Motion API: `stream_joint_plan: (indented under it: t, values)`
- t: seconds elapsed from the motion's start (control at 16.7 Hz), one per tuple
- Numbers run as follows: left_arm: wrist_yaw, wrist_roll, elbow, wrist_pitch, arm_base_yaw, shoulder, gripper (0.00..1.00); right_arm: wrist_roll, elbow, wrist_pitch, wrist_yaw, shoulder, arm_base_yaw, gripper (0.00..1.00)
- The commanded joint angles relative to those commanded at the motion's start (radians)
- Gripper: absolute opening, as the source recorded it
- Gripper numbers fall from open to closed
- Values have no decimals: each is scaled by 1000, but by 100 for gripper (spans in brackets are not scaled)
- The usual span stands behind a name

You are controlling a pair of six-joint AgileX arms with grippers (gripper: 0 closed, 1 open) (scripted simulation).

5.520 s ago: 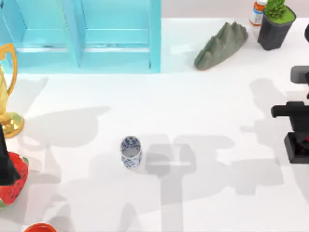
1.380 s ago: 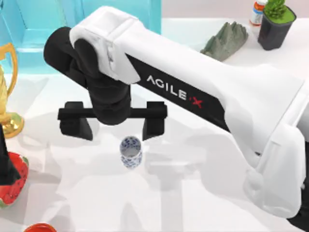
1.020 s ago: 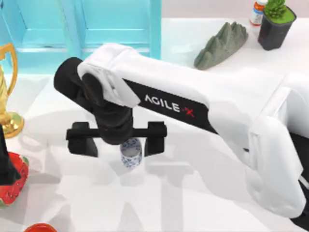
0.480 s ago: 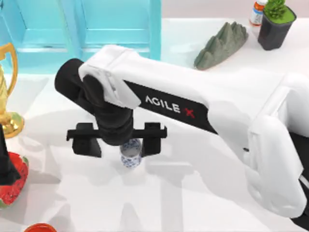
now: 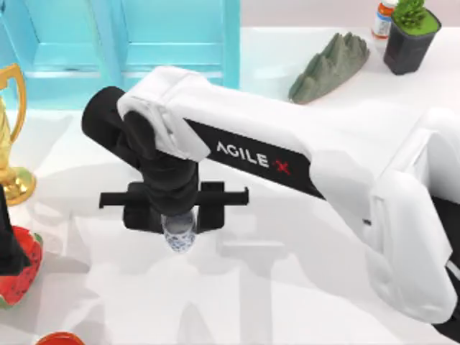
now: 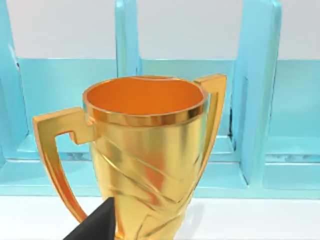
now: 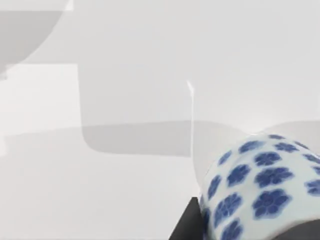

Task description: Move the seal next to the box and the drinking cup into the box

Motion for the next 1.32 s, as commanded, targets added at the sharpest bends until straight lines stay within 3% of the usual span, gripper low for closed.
stream_joint_plan:
  t: [0.12,0.72,1.32]
  values:
    - [0,0,0,0,0,0,100,0,0,0,0,0,0,0]
    - [0,0,0,0,0,0,100,-4,-11,-2,1,-15,-3,0]
    - [0,0,0,0,0,0,100,-134,-287,-86,-13,-388,-130,0]
